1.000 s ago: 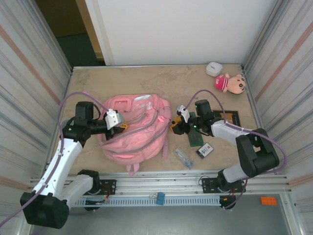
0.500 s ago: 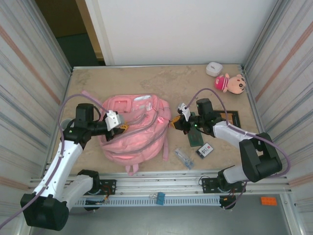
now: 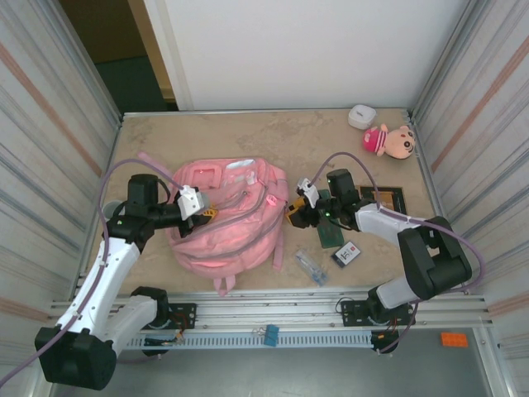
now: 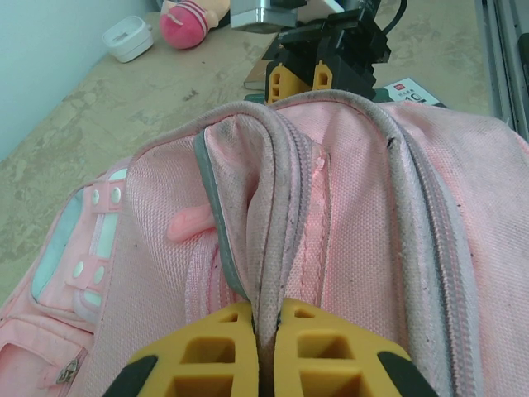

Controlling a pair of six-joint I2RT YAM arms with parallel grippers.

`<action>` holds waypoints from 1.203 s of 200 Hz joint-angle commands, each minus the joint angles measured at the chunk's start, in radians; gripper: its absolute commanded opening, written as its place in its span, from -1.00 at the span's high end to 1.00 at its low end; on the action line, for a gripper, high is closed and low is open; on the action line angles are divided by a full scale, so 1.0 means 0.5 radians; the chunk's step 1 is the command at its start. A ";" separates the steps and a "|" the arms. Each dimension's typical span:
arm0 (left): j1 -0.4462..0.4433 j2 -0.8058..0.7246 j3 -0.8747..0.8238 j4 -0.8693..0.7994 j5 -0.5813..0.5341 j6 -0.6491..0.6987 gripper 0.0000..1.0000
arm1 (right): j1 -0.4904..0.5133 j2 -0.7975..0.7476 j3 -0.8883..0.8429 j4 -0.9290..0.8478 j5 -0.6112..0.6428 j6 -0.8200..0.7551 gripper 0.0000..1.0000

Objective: Pack the student bag

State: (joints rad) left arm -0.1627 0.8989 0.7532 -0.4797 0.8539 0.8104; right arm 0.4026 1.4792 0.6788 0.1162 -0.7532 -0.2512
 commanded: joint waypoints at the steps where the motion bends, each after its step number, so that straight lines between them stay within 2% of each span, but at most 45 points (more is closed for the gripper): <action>1: 0.017 -0.057 0.046 0.189 0.203 -0.022 1.00 | 0.023 0.058 0.057 0.096 0.031 0.014 0.16; 24: 0.019 -0.054 0.050 0.181 0.207 -0.025 1.00 | 0.026 0.070 0.061 0.163 0.057 0.039 0.23; 55: 0.016 -0.061 0.041 0.160 0.120 0.005 1.00 | 0.011 0.011 0.058 0.137 0.077 0.021 0.80; 77: 0.019 -0.061 0.036 0.118 0.052 0.047 1.00 | 0.002 -0.042 0.042 0.083 0.056 -0.005 1.00; 127: 0.021 -0.061 0.018 0.134 0.052 0.030 1.00 | 0.002 -0.108 0.044 -0.017 0.019 -0.041 1.00; 151: 0.021 -0.070 0.021 0.169 0.116 -0.008 1.00 | -0.004 -0.068 0.046 -0.014 0.088 -0.030 0.47; 164: 0.019 -0.074 0.021 0.190 0.137 -0.026 1.00 | -0.008 -0.037 0.045 0.010 0.110 -0.005 0.32; 197: 0.028 -0.077 0.024 0.228 0.206 -0.074 1.00 | 0.008 0.001 0.046 0.107 0.123 0.032 0.14; 240: 0.035 -0.080 0.021 0.248 0.271 -0.117 1.00 | 0.012 0.066 0.069 0.210 0.125 0.067 0.11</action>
State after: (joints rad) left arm -0.1558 0.8989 0.7521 -0.4625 0.8677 0.7803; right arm 0.4057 1.4868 0.6838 0.1734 -0.6991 -0.2398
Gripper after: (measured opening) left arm 0.067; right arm 0.445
